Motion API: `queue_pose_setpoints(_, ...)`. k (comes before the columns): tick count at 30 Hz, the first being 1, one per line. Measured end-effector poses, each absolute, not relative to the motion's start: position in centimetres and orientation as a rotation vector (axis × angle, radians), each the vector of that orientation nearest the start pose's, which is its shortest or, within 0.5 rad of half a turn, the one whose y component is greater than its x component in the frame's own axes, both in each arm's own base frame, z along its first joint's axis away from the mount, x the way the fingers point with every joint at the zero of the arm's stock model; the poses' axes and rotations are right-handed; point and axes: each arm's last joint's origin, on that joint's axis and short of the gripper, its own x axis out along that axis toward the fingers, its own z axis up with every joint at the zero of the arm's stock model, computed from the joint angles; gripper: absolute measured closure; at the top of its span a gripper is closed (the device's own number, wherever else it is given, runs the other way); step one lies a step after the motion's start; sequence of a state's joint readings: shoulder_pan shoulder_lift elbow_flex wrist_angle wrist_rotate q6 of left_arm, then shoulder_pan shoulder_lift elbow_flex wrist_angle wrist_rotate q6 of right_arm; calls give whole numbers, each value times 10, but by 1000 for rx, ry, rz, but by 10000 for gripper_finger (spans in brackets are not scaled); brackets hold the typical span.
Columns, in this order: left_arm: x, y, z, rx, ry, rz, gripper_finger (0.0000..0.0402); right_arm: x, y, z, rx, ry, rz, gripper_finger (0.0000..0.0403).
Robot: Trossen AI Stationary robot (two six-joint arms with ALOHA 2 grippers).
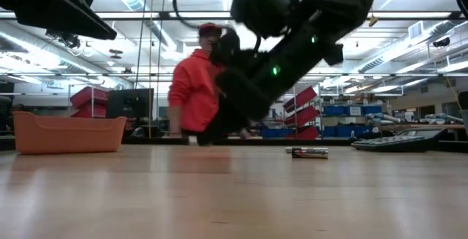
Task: Sort batteries
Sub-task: Put the silver battery into the orange bin
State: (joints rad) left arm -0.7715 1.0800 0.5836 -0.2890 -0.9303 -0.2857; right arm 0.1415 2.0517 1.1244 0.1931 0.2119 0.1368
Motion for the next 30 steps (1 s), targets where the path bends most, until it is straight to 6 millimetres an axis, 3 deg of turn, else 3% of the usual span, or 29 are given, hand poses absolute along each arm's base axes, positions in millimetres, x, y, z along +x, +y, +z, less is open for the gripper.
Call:
queue_pose_setpoints(13, 184, -114, 198, 406, 534, 304, 307, 402, 66, 180, -140, 477, -85, 398)
queue_pose_setpoints(17, 197, -115, 202, 406, 510, 198, 307, 401, 75, 193, -200, 398, -62, 397)
queue_pose_setpoints(21, 201, -113, 205, 432, 500, 166, 307, 399, 76, 193, -201, 417, -85, 398)
queue_pose_setpoints(25, 188, -104, 206, 443, 597, 221, 307, 399, 75, 181, -127, 482, -104, 400)
queue_pose_setpoints(30, 172, -98, 203, 132, 793, 185, 307, 398, 75, 173, -73, 523, -140, 401)
